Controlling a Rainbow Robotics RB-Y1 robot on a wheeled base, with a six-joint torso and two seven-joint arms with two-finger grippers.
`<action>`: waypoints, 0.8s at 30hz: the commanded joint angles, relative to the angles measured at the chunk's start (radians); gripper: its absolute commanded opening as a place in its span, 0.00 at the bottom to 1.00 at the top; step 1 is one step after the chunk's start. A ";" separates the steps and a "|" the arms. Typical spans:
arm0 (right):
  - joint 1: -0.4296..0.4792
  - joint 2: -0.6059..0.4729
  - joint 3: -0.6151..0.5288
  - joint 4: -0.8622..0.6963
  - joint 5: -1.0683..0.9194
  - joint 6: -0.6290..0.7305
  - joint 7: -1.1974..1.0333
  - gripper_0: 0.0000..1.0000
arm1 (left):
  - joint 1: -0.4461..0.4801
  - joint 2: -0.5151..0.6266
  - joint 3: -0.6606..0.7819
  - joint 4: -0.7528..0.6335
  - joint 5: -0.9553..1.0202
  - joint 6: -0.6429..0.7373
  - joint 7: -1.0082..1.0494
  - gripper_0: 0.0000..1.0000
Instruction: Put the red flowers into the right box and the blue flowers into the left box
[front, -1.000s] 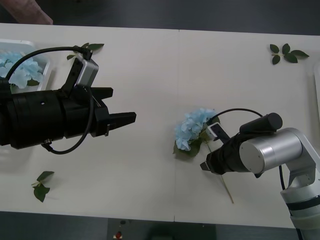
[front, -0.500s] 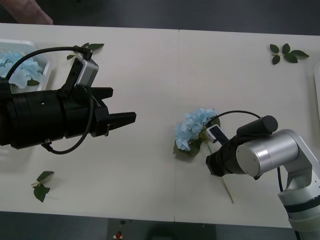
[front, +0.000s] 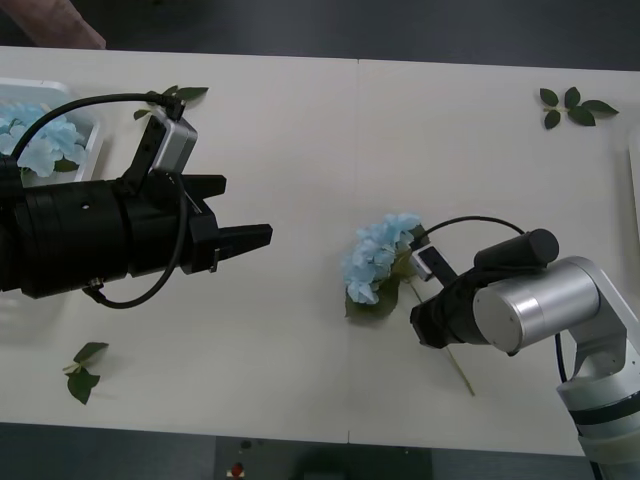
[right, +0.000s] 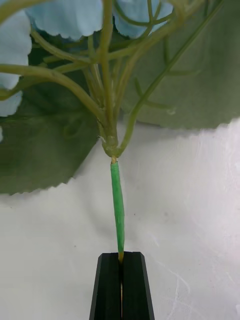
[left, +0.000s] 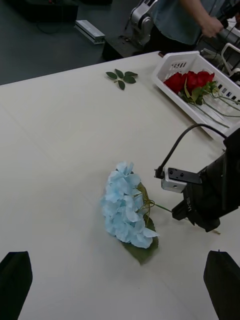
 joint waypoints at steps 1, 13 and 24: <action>0.012 -0.013 -0.044 -0.156 -0.044 0.061 -0.046 0.00 | 0.012 -0.011 0.016 -0.012 0.001 -0.009 -0.026 1.00; 0.012 -0.020 -0.360 -0.343 -0.507 0.145 -0.063 0.00 | 0.012 -0.011 0.016 -0.012 0.001 -0.009 -0.026 1.00; -0.083 -0.017 -0.544 -0.171 -1.142 0.159 -0.090 0.00 | 0.012 -0.011 0.016 -0.012 0.001 -0.009 -0.026 1.00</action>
